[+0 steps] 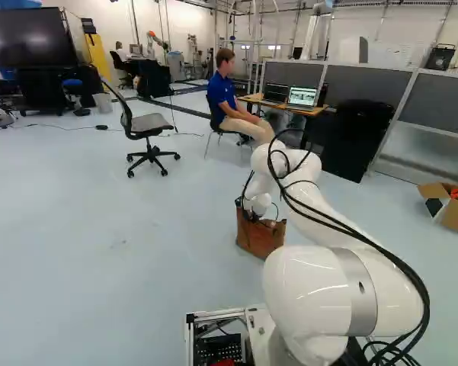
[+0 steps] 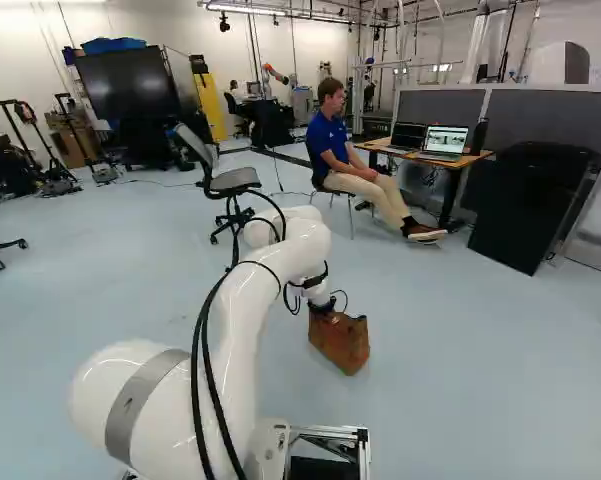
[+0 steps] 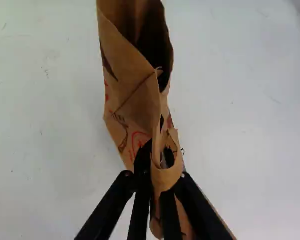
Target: Pick up the grocery bag from the ground
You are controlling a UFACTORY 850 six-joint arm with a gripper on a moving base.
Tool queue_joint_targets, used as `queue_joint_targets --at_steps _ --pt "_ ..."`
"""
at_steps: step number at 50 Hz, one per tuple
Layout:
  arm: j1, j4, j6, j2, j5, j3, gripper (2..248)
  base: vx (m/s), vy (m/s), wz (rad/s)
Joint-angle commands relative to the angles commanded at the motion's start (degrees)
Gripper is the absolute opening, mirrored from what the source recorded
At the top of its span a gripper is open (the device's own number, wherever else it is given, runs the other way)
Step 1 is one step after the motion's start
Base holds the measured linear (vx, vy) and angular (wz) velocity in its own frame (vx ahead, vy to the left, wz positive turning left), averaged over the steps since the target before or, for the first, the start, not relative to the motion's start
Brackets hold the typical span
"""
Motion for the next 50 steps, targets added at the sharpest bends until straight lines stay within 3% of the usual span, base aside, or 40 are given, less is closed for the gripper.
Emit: queue_joint_targets --at_steps 50 --pt "0.01 0.00 0.00 18.43 0.00 16.39 22 0.000 0.000 0.000"
